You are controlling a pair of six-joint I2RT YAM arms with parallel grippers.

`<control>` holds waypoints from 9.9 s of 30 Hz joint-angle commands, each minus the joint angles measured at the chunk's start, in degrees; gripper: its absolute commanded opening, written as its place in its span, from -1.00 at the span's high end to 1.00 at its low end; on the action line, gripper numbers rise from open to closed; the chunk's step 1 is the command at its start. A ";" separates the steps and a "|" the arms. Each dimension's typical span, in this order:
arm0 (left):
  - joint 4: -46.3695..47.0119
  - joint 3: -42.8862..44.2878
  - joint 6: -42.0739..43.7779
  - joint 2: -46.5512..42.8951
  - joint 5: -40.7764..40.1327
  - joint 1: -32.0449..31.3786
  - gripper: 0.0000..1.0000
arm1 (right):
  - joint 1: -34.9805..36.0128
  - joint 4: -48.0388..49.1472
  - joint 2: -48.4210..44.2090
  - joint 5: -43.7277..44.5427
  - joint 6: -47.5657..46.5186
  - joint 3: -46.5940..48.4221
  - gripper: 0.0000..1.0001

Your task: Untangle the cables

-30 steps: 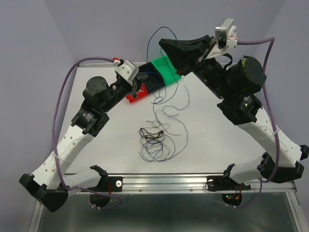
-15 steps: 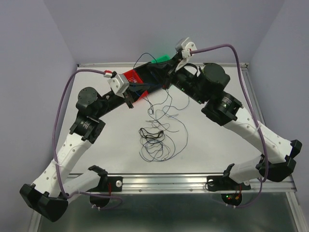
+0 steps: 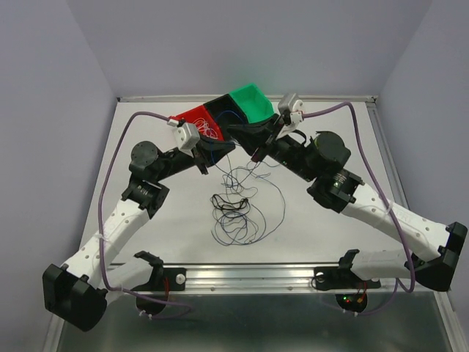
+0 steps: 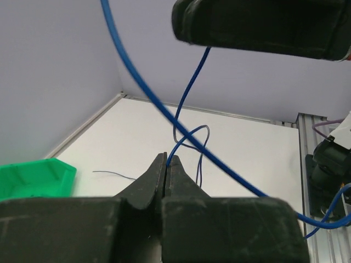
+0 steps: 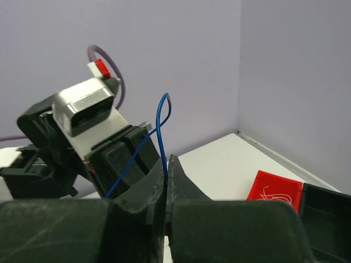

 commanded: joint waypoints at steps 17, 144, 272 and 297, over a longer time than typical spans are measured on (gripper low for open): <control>11.17 -0.86 -7.48 0.88 6.68 1.81 0.60 | 0.10 15.76 0.84 -3.97 4.12 -4.79 0.99; -55.89 75.35 45.34 83.76 -25.57 7.08 1.00 | 0.10 14.62 -29.74 30.22 5.62 -42.76 -0.28; -46.57 31.31 44.29 41.48 -15.29 22.02 -0.91 | 0.01 13.30 -26.23 28.46 6.14 -41.44 -0.28; -50.71 36.24 41.38 50.54 -11.95 21.58 -0.28 | 0.10 12.78 -27.11 28.29 6.14 -41.53 -0.28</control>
